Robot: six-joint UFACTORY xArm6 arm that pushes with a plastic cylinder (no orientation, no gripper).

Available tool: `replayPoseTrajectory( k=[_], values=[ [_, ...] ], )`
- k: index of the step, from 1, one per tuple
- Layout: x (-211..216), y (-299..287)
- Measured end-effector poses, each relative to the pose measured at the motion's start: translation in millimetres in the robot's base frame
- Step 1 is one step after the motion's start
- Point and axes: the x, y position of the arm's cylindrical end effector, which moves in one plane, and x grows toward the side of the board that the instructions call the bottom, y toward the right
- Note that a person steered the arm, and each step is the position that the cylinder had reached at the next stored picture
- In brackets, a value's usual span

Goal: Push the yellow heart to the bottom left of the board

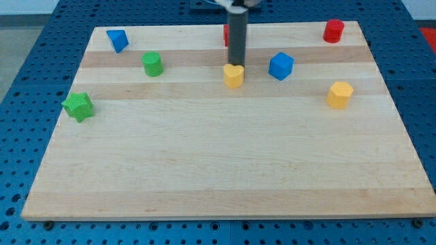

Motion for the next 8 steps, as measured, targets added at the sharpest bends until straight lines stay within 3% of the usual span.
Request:
replayPoseTrajectory(
  k=[2,3,5,6,7,8],
  values=[
    [-24.6,41.7],
    [18.2,21.1],
    [122.3,-82.5],
    [121.1,-66.3],
    [90.7,2.5],
    [40.6,26.9]
  ],
)
